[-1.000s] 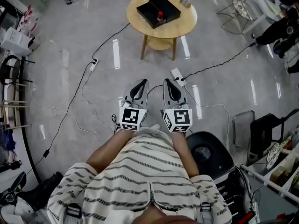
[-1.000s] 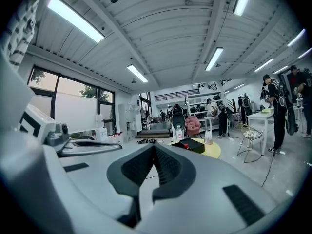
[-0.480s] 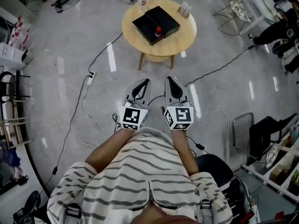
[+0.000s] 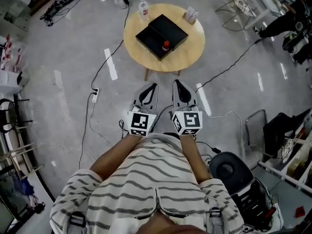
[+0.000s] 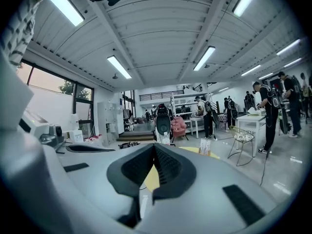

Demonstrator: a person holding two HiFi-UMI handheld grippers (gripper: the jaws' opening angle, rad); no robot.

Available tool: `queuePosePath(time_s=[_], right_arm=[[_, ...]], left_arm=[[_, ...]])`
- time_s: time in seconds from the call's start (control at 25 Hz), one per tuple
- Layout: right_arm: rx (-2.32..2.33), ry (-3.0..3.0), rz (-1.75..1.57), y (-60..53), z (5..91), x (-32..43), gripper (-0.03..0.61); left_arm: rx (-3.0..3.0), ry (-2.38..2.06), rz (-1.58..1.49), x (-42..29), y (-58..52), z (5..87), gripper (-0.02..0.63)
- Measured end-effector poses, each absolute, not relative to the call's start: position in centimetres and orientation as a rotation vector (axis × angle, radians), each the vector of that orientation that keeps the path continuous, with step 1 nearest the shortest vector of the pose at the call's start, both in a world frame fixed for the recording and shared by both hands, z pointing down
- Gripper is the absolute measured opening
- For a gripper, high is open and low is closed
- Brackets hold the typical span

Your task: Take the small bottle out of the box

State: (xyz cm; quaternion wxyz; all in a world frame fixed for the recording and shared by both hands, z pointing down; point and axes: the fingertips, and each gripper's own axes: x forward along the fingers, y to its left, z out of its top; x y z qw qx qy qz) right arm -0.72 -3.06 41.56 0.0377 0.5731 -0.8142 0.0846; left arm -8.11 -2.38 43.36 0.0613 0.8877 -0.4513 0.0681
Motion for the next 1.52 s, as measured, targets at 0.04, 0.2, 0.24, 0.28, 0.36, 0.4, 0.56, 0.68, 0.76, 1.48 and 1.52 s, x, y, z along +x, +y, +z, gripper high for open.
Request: queuePosePath(time_s=[0.04,0.2,0.24,0.28,0.36,0.4,0.56,0.68,0.76,1.48,1.52], right_arm=[[1.772,-2.484,0.262,-3.6,41.5,-0.8,0.011],[1.815,-2.426,0.263,-5.4,41.5,-0.6,0.011],[1.823,-2.419,0.264,-5.8,41.6,-0.6,0.011],[1.828,-2.413,0.267,-6.1,41.6,-0.5,0.011],[1.838,-2.401,0.276,-6.7,41.8,-0.3,0.011],[1.841,-2.398,0.283,-6.9,41.8,-0.1,0.011],[1.826,-2.404,0.307,-8.1,42.6,1.5,0.012],[1.797,-2.411,0.331,-9.4,43.8,2.8,0.011],[1.798,-2.417,0.332,-10.3,44.1,3.4,0.012],[1.66,-2.507,0.36,-13.6,45.9,4.3,0.012],[1.658,-2.505,0.364,-13.6,46.0,4.3,0.012]], left_arm=[[2.69,-1.347,0.202,-8.1,-3.0,43.4,0.023],[2.711,-1.256,0.167,-7.5,-4.8,43.6,0.023],[2.715,-1.244,0.17,-7.3,-5.2,43.7,0.023],[2.718,-1.236,0.175,-7.3,-5.7,43.9,0.023],[2.714,-1.232,0.185,-7.3,-6.7,44.3,0.023],[2.708,-1.238,0.186,-7.2,-7.2,44.4,0.023],[2.682,-1.262,0.191,-5.8,-8.8,45.2,0.023],[2.673,-1.252,0.243,-4.4,-9.8,46.3,0.023],[2.681,-1.242,0.258,-3.8,-10.6,46.4,0.023],[2.637,-1.359,0.314,-2.1,-15.9,48.1,0.023],[2.635,-1.359,0.319,-2.1,-16.2,48.5,0.023]])
